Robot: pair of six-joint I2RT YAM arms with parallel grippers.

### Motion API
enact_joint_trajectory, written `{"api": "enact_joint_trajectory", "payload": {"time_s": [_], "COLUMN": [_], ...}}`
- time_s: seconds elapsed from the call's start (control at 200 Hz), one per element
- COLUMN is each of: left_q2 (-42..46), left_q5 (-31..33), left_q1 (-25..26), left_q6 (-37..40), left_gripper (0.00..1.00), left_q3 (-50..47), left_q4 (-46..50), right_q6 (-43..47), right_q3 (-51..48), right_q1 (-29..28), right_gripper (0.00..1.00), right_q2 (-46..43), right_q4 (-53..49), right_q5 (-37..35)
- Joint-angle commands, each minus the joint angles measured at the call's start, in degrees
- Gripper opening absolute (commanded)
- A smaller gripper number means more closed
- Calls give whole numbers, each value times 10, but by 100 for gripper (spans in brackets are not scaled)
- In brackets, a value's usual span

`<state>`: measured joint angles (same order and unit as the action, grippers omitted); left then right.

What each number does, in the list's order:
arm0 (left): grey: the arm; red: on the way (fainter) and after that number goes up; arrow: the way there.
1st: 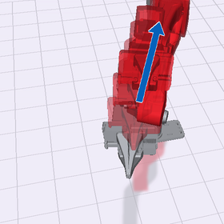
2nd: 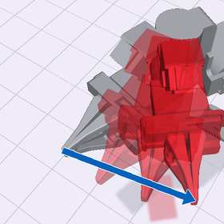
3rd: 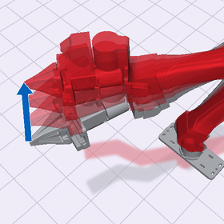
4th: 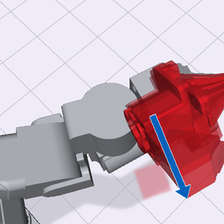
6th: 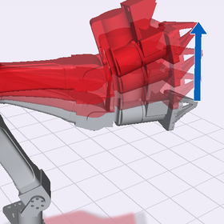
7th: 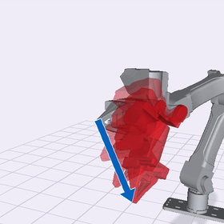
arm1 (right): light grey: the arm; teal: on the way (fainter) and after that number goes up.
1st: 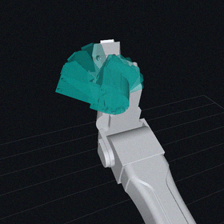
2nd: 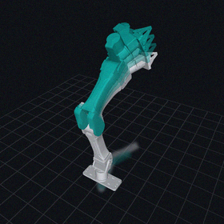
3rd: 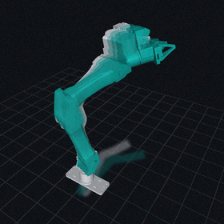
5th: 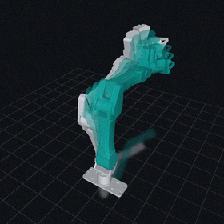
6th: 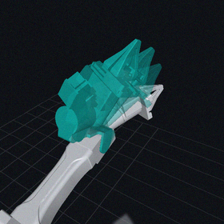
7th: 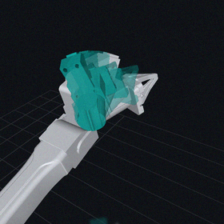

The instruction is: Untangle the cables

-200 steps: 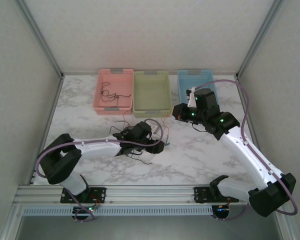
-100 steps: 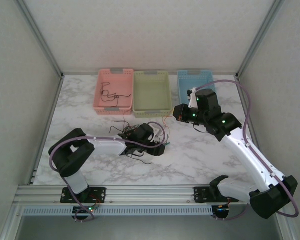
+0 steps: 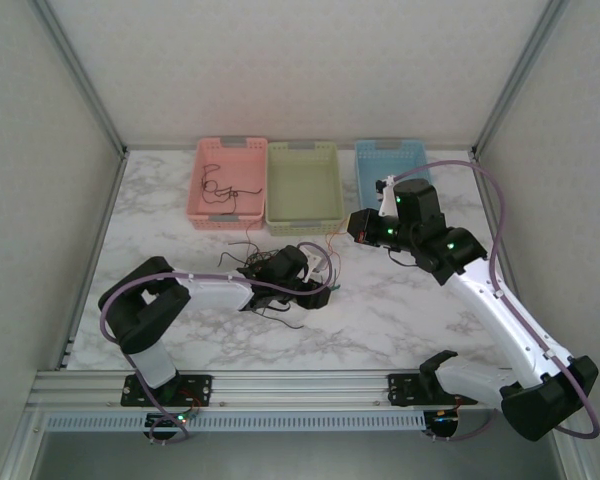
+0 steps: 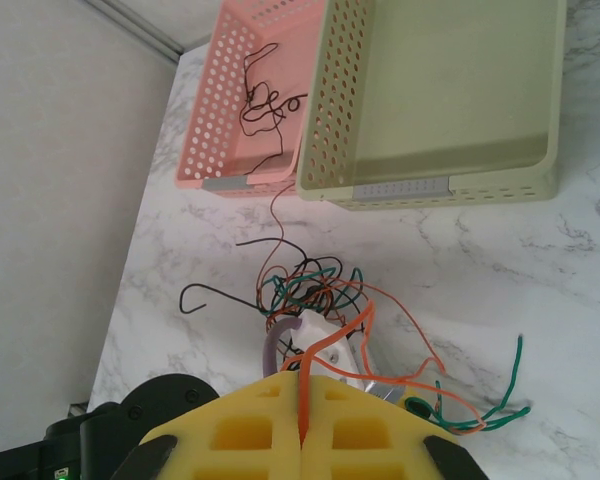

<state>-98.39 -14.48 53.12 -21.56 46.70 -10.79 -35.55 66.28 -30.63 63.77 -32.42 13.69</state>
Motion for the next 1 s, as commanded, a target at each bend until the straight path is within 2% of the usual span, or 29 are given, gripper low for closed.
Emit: {"api": "enact_joint_trajectory", "payload": {"time_s": [0.0, 0.14, 0.421, 0.576, 0.871, 0.996], "left_q2": [3, 2, 8, 12, 99, 148], "left_q5": [6, 11, 13, 17, 59, 62], "left_q1": [-2, -4, -4, -4, -4, -4], "left_q6": [6, 3, -10, -13, -18, -18], "left_gripper": [43, 31, 15, 0, 0, 0], "left_q3": [-14, -25, -32, -37, -82, -102], "left_q4": [-15, -24, -43, -42, 33, 57], "right_q6": [10, 8, 7, 8, 38, 40], "right_q3": [-3, -4, -12, -15, -11, -7], "right_q1": [-2, -2, -3, -2, 12, 22], "right_gripper": [0, 0, 0, 0, 0, 0], "right_q2": [-11, -9, -11, -13, -17, -20], "right_q4": [-6, -3, -1, -1, -23, -20], "right_q5": [4, 9, 8, 6, -28, -17]}}
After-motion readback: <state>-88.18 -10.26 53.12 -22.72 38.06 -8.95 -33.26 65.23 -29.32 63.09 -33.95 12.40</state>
